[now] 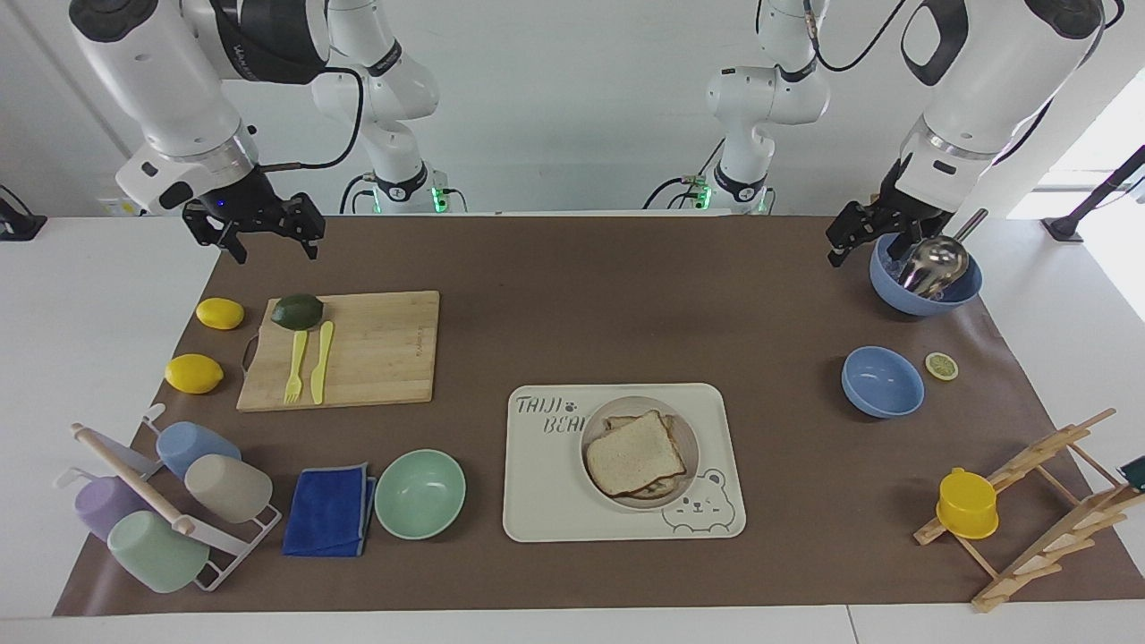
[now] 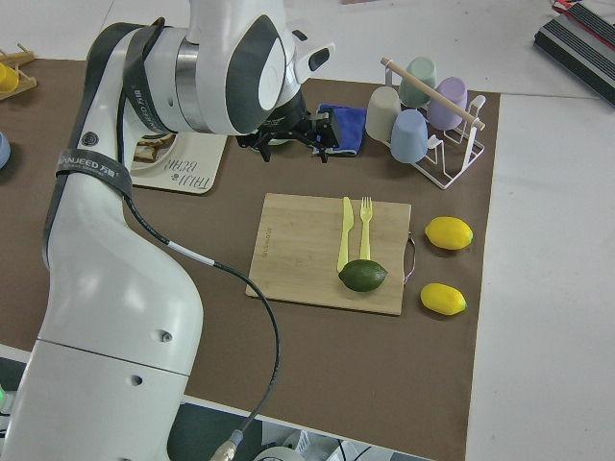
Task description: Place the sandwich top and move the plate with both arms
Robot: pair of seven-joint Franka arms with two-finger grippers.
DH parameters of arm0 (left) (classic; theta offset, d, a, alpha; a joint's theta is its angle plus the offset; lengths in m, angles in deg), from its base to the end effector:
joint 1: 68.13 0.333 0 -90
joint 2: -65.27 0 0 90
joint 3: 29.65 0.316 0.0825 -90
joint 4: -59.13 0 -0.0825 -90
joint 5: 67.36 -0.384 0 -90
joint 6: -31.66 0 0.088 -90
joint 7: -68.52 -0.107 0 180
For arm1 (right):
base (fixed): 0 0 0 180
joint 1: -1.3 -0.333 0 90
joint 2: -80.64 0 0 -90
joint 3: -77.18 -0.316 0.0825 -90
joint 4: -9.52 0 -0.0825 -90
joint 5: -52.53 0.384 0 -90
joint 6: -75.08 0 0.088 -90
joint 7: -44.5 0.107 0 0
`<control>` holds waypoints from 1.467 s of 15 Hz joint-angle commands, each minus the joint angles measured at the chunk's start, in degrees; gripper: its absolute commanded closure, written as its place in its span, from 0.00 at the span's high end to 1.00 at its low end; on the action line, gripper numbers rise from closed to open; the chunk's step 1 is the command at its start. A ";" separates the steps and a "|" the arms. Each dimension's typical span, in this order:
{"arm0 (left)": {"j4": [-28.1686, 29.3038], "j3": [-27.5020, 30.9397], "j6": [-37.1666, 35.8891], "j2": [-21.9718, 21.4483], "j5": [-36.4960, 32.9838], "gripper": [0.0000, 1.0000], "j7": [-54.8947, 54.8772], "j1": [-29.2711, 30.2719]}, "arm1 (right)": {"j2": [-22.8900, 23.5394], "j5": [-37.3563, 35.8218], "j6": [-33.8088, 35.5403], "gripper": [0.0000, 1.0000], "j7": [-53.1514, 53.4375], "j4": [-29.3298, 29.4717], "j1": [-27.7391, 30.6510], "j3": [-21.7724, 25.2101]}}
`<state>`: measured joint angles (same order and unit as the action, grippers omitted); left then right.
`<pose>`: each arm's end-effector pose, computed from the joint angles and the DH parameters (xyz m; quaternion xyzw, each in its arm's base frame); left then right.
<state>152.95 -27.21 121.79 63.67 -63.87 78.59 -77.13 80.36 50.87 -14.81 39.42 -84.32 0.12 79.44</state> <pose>0.5403 -0.0684 0.6088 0.9989 0.0312 -0.0225 0.0281 0.5502 -0.0135 0.5955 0.9988 0.0353 -0.0327 0.0126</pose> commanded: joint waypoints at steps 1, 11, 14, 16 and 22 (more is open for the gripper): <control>6.71 -5.24 0.57 -3.41 -1.03 1.00 -3.03 5.20 | -0.17 1.04 0.94 1.00 -0.02 0.23 0.74 -0.41; 3.39 -5.34 0.14 1.42 -0.86 1.00 -3.91 5.31 | -0.17 0.96 0.94 1.00 -0.02 0.23 0.74 -0.41; 1.99 -5.43 -2.06 1.42 -0.94 1.00 -3.83 5.22 | -0.17 0.96 0.94 1.00 -0.02 0.23 0.74 -0.41; 1.72 -5.35 -2.59 1.42 -0.86 1.00 -3.83 5.13 | -0.17 1.04 0.94 1.00 -0.02 0.23 0.74 -0.41; -1.53 -5.43 -6.28 1.59 -0.86 1.00 -3.83 5.13 | -0.17 1.04 0.94 1.00 -0.02 0.23 0.74 -0.41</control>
<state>153.77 -32.51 117.91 64.53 -63.89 75.52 -72.09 80.36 50.87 -14.81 39.42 -84.32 0.12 79.44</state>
